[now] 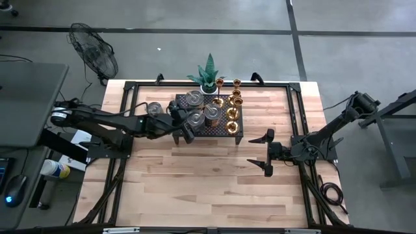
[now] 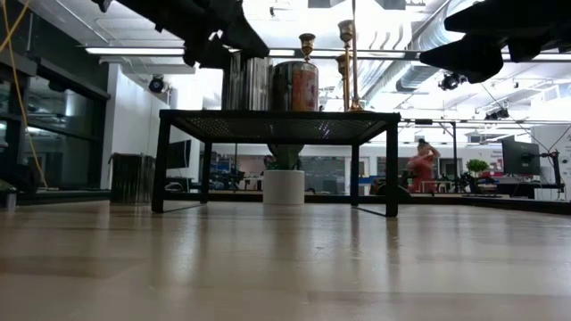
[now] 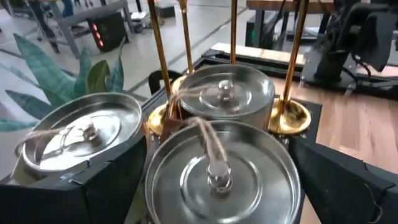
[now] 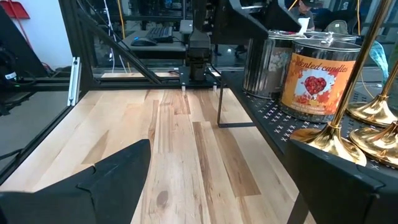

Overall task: Pick & Place candle stick holders
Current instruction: Put the silver scented candle on the shelf

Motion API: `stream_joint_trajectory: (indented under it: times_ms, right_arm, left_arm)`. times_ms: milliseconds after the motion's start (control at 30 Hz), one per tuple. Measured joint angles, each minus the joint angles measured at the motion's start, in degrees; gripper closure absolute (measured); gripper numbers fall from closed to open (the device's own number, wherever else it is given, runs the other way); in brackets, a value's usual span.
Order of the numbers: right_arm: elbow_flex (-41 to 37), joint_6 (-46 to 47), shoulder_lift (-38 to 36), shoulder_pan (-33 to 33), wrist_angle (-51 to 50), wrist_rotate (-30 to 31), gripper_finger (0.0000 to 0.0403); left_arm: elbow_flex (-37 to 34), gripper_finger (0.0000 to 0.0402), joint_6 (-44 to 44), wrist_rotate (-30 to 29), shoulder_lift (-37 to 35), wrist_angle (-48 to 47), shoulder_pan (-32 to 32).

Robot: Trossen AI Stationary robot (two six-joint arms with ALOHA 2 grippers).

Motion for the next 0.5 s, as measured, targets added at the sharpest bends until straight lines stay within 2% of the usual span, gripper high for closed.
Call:
stream_joint_trajectory:
  times_ms: [267,500]
  right_arm:
    - [-0.01,0.01,0.00,0.00,0.02,0.00,0.0041]
    - [-0.01,0.00,0.00,0.02,0.00,0.00,0.0041]
  left_arm:
    - [0.04,0.0018,0.18,-0.16,-1.67,0.91,0.00]
    - [-0.01,0.0018,1.22,-0.78,-5.90,-0.30,0.00]
